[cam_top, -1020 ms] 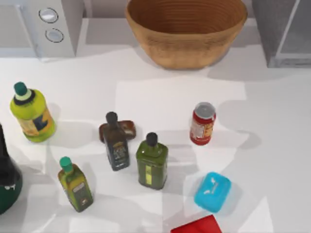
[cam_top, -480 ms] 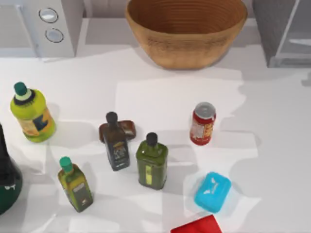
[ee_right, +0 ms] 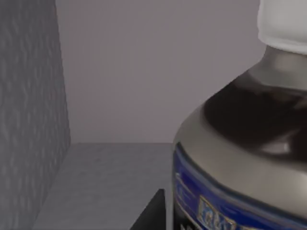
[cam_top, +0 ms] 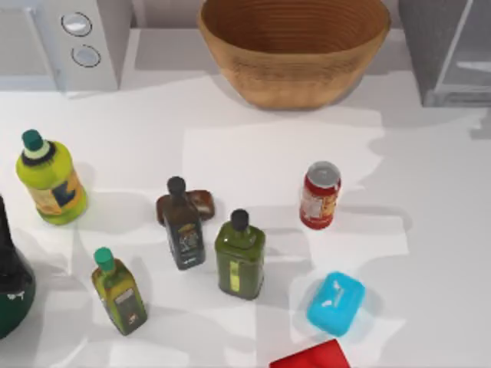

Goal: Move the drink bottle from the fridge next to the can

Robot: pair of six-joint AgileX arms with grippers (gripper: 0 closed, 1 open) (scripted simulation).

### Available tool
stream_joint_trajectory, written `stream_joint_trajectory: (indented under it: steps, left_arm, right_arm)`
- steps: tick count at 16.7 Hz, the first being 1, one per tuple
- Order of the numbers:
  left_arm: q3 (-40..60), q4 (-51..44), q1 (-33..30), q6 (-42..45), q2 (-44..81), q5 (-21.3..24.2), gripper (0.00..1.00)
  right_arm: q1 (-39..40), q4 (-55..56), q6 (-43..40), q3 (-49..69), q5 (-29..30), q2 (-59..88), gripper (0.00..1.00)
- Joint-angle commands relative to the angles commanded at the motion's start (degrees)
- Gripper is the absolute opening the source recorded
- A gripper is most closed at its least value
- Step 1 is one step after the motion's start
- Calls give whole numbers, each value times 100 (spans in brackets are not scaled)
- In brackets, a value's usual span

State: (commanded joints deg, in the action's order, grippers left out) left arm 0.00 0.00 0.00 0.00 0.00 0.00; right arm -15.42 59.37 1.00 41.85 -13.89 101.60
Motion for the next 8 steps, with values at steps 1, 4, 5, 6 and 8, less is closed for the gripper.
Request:
stream_joint_trajectory:
  steps: [1, 4, 5, 6, 8]
  left_arm:
    - [0, 0, 0, 0, 0, 0, 100]
    - [0, 0, 0, 0, 0, 0, 100]
    - [0, 0, 0, 0, 0, 0, 100]
    - [0, 0, 0, 0, 0, 0, 100]
    - [0, 0, 0, 0, 0, 0, 100]
  right_arm:
    - [187, 174, 4, -121, 187, 46, 0]
    - [1070, 856, 2, -662, 1062, 178, 0]
    - [1451, 1115, -5, -886, 1438, 207, 0]
    - [1853, 1375, -14, -1121, 1836, 231, 0]
    - [2647, 1873, -37, -1597, 2623, 260, 0]
